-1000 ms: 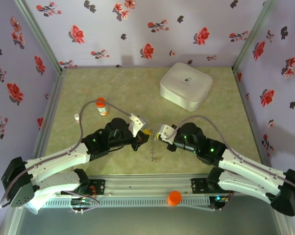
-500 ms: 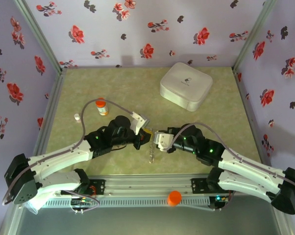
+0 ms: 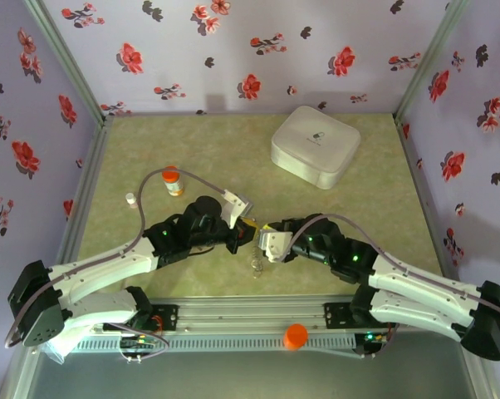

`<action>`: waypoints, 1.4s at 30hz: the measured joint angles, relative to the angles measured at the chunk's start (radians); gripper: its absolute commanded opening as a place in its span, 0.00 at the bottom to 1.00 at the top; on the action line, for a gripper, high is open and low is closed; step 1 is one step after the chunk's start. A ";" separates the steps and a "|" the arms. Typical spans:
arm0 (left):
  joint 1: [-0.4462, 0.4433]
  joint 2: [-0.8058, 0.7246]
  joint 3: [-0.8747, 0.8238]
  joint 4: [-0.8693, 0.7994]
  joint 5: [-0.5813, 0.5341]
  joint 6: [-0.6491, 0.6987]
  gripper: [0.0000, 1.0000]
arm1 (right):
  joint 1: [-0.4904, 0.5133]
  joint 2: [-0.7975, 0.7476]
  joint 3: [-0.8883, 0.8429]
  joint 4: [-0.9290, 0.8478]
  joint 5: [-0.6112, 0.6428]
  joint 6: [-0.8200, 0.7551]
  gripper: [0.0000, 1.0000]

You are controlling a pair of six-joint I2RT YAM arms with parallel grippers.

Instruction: Put the keys on the keyring

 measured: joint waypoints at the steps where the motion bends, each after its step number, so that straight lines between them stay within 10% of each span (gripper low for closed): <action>1: 0.000 0.000 0.000 0.000 0.003 0.000 0.00 | 0.000 -0.005 -0.003 0.000 0.003 0.000 0.00; 42: 0.002 0.008 0.000 -0.021 0.029 -0.012 0.00 | 0.013 0.008 -0.013 0.014 -0.010 -0.006 0.00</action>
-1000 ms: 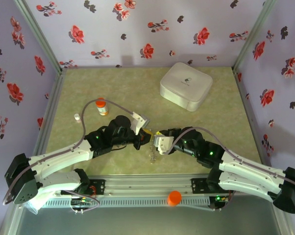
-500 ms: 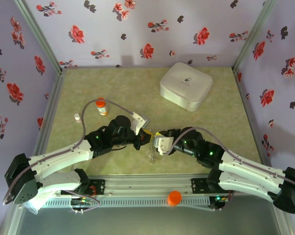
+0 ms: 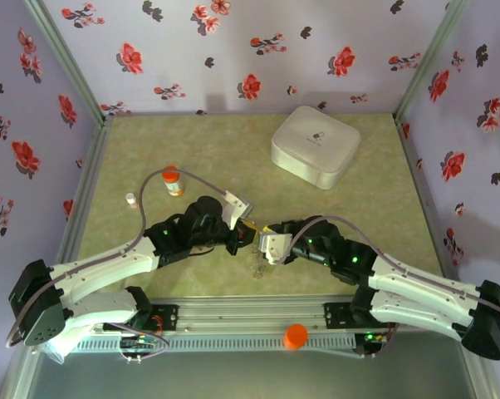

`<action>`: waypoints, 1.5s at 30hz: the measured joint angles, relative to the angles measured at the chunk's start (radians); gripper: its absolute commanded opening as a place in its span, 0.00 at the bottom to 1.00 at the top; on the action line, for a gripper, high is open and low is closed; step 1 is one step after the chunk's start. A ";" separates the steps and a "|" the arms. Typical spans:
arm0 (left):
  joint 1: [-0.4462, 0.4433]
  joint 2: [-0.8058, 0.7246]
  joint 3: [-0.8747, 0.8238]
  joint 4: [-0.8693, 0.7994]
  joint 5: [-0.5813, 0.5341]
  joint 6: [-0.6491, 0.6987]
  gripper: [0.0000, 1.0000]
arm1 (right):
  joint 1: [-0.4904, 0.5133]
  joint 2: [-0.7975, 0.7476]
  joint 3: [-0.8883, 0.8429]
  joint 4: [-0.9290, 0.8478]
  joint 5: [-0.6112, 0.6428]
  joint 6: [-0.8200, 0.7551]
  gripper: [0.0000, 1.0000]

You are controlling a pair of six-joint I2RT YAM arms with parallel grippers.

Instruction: Put the keys on the keyring

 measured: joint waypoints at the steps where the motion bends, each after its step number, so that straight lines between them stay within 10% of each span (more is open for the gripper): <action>1: 0.000 0.000 0.000 -0.002 0.000 0.000 0.00 | 0.001 0.001 0.000 0.000 0.000 0.000 0.00; 45: -0.001 -0.002 -0.018 0.030 0.018 0.078 0.00 | 0.005 0.003 0.021 -0.061 -0.005 0.100 0.00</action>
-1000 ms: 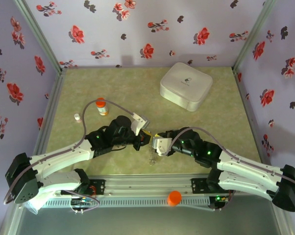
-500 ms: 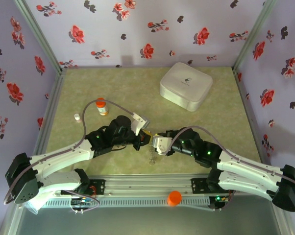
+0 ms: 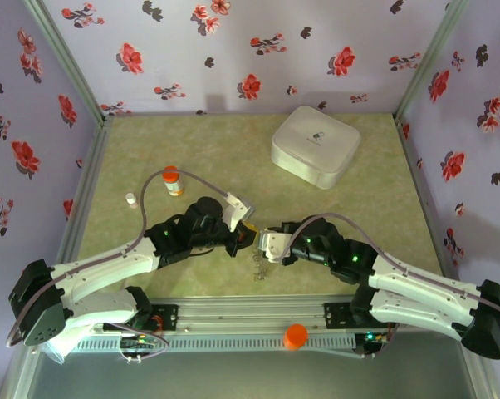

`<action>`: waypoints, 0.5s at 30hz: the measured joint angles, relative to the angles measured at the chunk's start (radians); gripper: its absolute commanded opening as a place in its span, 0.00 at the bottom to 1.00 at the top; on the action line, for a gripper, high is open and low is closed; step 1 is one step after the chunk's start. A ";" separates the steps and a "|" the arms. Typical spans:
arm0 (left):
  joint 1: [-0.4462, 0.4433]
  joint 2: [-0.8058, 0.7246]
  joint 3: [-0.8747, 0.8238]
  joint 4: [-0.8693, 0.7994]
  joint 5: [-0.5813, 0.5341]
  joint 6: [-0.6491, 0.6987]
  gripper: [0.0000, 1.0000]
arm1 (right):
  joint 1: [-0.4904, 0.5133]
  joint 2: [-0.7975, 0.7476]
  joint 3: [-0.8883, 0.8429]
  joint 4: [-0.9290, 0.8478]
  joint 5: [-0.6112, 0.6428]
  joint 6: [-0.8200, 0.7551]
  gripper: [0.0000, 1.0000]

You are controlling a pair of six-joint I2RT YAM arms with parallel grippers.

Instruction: Put the keys on the keyring

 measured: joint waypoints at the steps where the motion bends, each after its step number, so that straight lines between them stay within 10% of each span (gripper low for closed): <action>1: 0.000 -0.003 -0.004 0.013 -0.002 0.018 0.00 | 0.002 -0.004 -0.005 0.002 0.014 0.011 0.00; 15: -0.004 -0.032 -0.182 0.272 -0.014 0.230 0.00 | 0.004 -0.062 -0.064 -0.126 0.298 0.860 0.00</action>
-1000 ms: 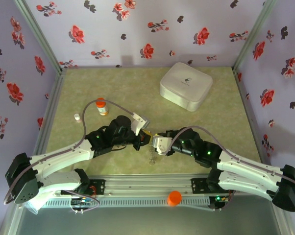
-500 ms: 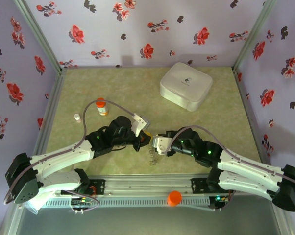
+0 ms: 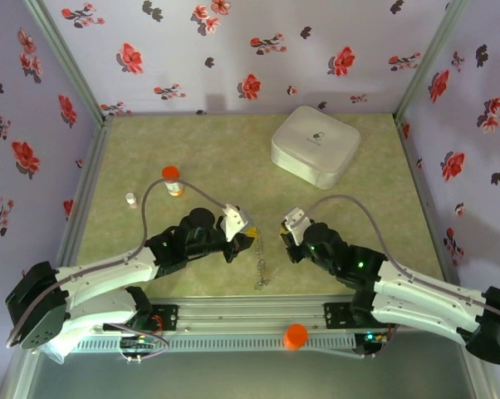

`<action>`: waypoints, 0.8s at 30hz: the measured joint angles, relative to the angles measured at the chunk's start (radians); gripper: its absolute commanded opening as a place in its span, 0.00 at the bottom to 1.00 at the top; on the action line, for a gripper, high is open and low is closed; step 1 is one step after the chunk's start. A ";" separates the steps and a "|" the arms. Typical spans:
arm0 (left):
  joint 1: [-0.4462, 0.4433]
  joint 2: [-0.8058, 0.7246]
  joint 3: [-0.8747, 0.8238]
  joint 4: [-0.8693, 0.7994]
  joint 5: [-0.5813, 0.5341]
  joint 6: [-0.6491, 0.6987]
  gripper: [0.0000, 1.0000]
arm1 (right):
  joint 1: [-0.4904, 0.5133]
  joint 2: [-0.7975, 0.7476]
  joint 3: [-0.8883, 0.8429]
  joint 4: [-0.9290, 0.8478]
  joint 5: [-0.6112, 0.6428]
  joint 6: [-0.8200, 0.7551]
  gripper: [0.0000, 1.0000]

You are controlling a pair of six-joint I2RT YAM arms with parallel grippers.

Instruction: Put the keys on the keyring

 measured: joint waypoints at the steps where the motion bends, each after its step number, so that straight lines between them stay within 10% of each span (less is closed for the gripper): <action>1: 0.000 -0.005 -0.014 0.023 0.000 0.013 0.00 | -0.003 0.023 0.003 -0.025 0.001 0.051 0.00; 14: 0.094 0.032 -0.082 0.293 0.174 0.061 0.00 | -0.200 0.364 0.071 -0.082 -0.187 0.257 0.02; 24: 0.131 0.138 -0.123 0.515 0.360 0.137 0.00 | -0.272 0.382 0.108 -0.089 -0.276 0.196 0.40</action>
